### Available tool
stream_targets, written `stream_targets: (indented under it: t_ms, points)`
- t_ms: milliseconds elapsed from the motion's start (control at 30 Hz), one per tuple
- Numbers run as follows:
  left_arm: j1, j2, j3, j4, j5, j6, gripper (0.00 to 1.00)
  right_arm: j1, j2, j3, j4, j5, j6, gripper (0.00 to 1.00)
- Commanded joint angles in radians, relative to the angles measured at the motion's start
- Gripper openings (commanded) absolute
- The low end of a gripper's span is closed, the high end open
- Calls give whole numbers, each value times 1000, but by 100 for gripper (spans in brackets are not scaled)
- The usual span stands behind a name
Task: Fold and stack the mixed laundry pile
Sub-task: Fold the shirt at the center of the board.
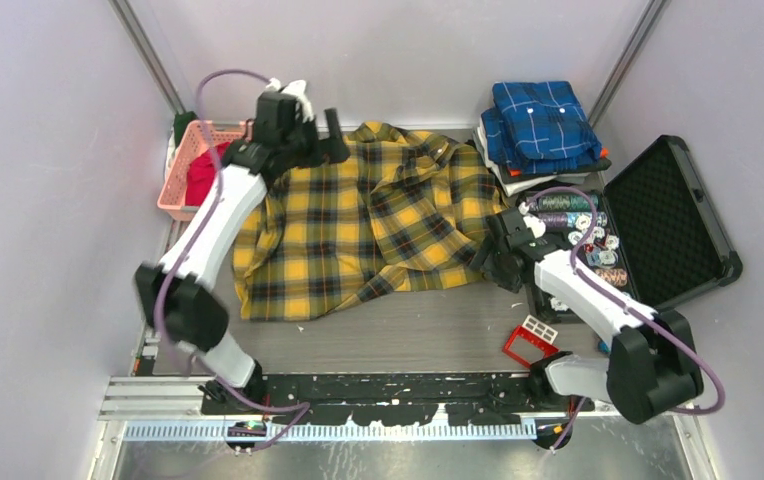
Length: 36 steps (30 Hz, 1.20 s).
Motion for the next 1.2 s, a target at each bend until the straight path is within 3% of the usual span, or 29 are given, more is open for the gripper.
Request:
stream_targets:
  t_ms: [0, 167, 333, 467, 600, 867, 967, 1067, 1167]
  points:
    - [5, -296, -357, -77, -187, 22, 98, -75, 87, -17, 182, -62, 15, 69]
    - [8, -504, -656, -111, -300, -68, 98, -156, 192, -20, 276, -151, -11, 65]
    - [16, -647, -847, -123, -392, -142, 98, -174, 256, -4, 301, -191, -28, 50]
    - [42, -684, -878, -172, -441, -146, 100, -183, 301, 0, 322, -198, -39, 28]
    - [118, -704, -904, -182, -375, -178, 100, -203, 321, 2, 328, -247, -43, 1]
    - [213, -755, -944, -245, -415, -241, 100, -269, 114, -13, 68, -47, -89, 1]
    - [277, -790, -1002, -185, -353, -223, 97, -289, 17, -42, 0, -30, -94, 1]
    - [285, -780, -1021, -131, -249, -177, 86, -289, -32, -82, -16, -68, -71, 1]
    - [277, -722, -1023, -48, -135, -146, 66, -289, -57, -106, -10, -98, -53, 1]
